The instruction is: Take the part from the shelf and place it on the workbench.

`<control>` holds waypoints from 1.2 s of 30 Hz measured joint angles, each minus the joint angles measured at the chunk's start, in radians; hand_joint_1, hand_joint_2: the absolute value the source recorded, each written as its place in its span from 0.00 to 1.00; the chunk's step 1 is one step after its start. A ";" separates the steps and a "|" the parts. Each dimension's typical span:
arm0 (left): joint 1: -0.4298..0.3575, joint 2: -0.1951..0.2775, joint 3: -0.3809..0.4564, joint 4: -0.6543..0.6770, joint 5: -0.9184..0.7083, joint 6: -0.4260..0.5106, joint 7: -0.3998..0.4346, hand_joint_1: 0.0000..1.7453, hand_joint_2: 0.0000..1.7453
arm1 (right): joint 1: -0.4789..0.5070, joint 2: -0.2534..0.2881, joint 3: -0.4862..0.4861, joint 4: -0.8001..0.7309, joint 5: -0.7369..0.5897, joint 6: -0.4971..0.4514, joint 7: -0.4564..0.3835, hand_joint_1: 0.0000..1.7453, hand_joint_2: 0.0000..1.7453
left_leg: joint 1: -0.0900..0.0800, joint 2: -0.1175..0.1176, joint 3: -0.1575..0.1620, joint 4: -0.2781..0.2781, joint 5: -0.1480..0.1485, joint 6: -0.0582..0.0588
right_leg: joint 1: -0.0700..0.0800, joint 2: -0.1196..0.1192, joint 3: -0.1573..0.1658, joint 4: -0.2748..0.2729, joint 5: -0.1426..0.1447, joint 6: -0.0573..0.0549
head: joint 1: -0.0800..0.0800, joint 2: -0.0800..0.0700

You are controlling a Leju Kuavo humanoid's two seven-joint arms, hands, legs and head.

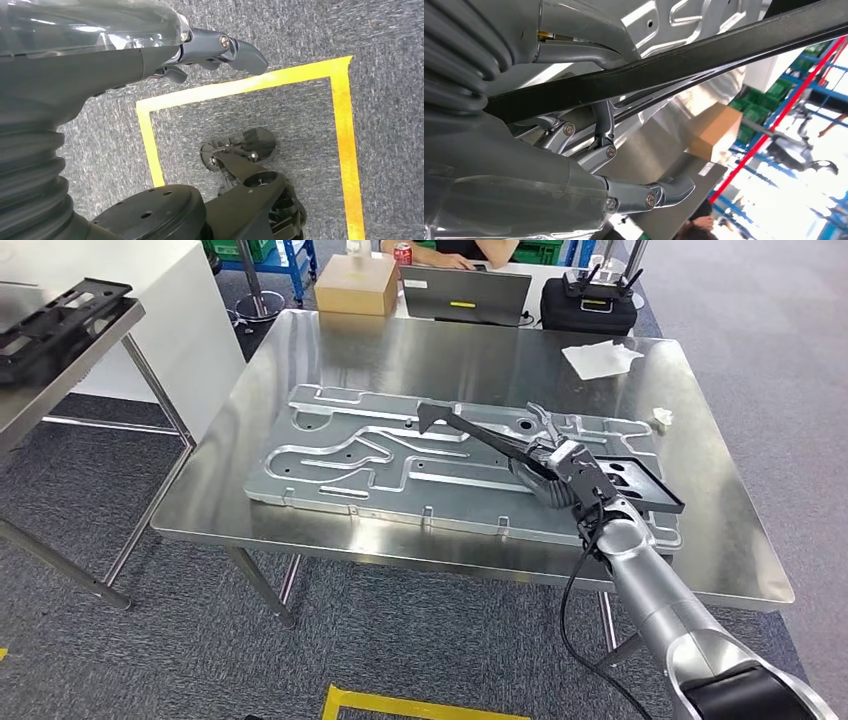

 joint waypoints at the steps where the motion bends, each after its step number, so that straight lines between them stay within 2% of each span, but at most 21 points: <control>1: -0.002 0.000 -0.001 0.000 -0.005 -0.002 0.001 0.00 1.00 | -0.009 0.007 -0.003 0.026 -0.005 -0.001 0.000 0.00 0.00 | 0.000 -0.001 0.000 0.000 0.001 0.001 | 0.000 -0.001 0.000 0.000 0.000 0.000 | 0.000 0.000; 5: -0.013 0.000 -0.010 -0.002 -0.022 -0.008 0.008 0.00 1.00 | -0.045 0.035 -0.027 0.107 -0.048 0.016 0.018 0.00 0.00 | 0.000 -0.004 -0.001 0.000 0.005 0.003 | -0.002 -0.004 0.001 0.000 -0.001 0.000 | 0.000 0.000; 9: -0.024 0.003 -0.016 -0.006 -0.035 -0.013 0.018 0.00 1.00 | -0.071 0.065 -0.075 0.166 -0.111 0.052 0.075 0.00 0.00 | -0.002 -0.003 -0.002 0.001 0.007 0.005 | -0.005 -0.005 0.000 0.000 -0.001 0.001 | 0.000 0.000; 15: -0.035 0.006 -0.017 -0.012 -0.034 -0.017 0.022 0.00 1.00 | -0.108 0.098 -0.107 0.229 -0.119 0.054 0.146 0.00 0.00 | -0.006 -0.003 -0.005 0.003 0.010 0.012 | -0.009 -0.005 -0.002 0.001 0.006 0.006 | 0.000 0.000; 27: -0.029 0.006 -0.017 -0.013 -0.026 -0.017 0.020 0.00 1.00 | -0.105 0.121 -0.111 0.270 -0.087 0.046 0.150 0.00 0.00 | -0.006 -0.005 -0.006 0.003 0.008 0.014 | -0.009 -0.007 -0.002 0.000 0.005 0.006 | 0.000 0.000; 31: -0.020 0.005 -0.012 -0.013 -0.008 -0.016 0.009 0.00 0.00 | -0.101 0.129 -0.093 0.281 0.010 -0.015 0.105 0.00 0.00 | -0.006 -0.006 -0.005 0.003 0.006 0.011 | -0.008 -0.007 -0.002 0.000 0.002 0.008 | 0.000 0.000; 33: -0.016 0.005 -0.004 -0.013 0.006 -0.017 0.002 0.00 0.00 | -0.105 0.122 -0.063 0.279 0.111 -0.058 0.089 0.00 0.00 | -0.006 -0.006 -0.006 0.003 0.006 0.012 | -0.008 -0.008 -0.003 0.000 0.002 0.008 | 0.000 0.000; 36: -0.006 0.004 0.009 -0.013 0.017 -0.022 -0.006 0.00 0.00 | -0.130 0.077 0.007 0.260 0.290 -0.081 0.133 0.00 0.00 | -0.006 -0.010 -0.006 0.003 0.008 0.013 | -0.009 -0.011 -0.004 0.000 0.004 0.010 | 0.000 0.000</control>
